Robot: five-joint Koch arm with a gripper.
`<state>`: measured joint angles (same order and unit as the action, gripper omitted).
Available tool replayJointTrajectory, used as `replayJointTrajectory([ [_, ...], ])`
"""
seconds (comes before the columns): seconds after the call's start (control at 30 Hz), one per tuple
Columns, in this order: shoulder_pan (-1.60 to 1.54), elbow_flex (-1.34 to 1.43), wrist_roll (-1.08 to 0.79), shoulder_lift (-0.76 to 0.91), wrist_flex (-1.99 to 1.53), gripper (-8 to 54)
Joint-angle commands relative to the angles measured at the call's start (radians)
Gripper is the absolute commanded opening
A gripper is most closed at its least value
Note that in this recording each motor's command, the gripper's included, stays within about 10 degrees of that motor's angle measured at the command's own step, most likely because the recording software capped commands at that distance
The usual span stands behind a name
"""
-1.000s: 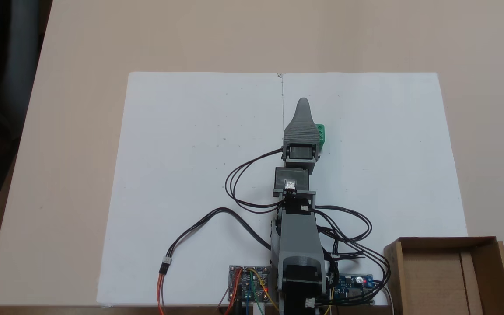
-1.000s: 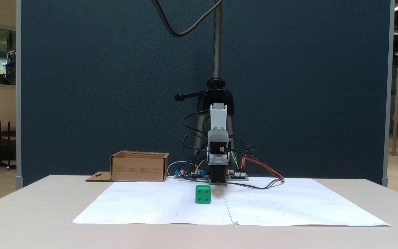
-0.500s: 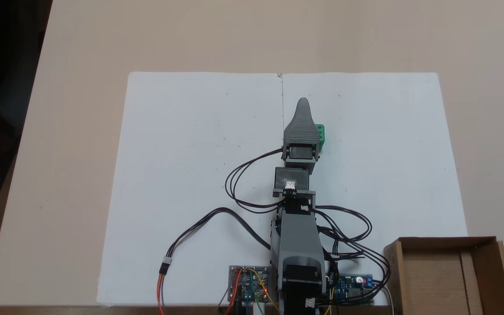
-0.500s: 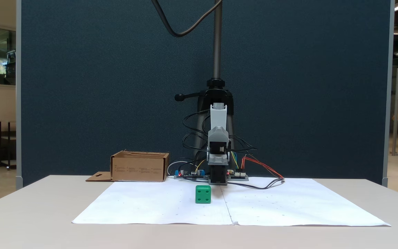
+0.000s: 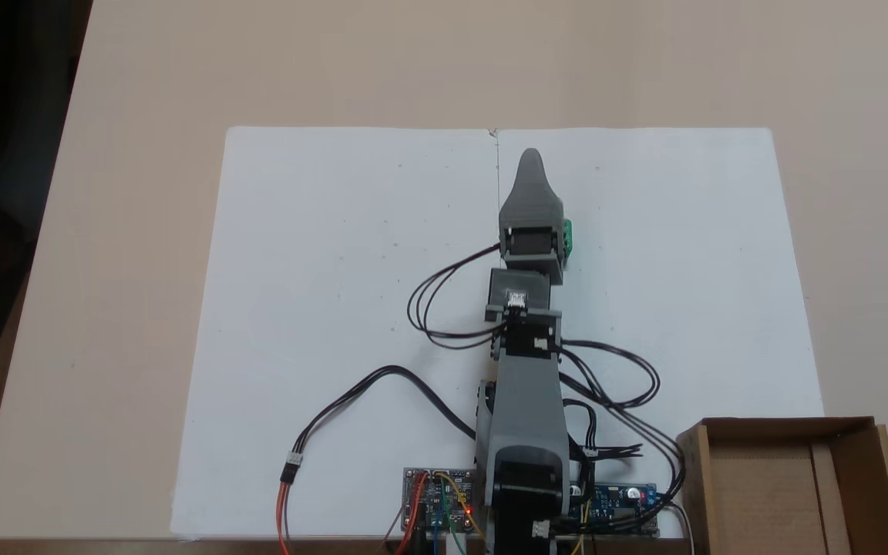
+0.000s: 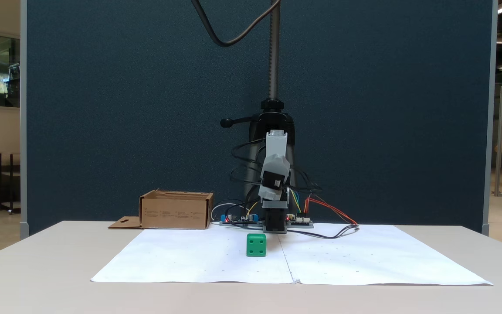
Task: Grasp a green dice and put it in the bin.
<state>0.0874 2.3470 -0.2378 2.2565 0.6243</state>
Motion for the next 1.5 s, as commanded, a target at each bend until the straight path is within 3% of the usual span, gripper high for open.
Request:
replayJointTrajectory([
  [0.0,0.015,-0.165,-0.057,0.118,-0.164,44.2],
  [0.37,0.054,-0.774,0.152,0.107,-1.02,43.0],
  [0.73,0.029,-1.239,0.23,-0.138,-1.626,42.2],
  [1.17,0.063,-1.255,0.233,-0.298,-2.345,42.2],
  [1.47,0.081,-1.261,0.209,-0.331,-2.523,42.4],
])
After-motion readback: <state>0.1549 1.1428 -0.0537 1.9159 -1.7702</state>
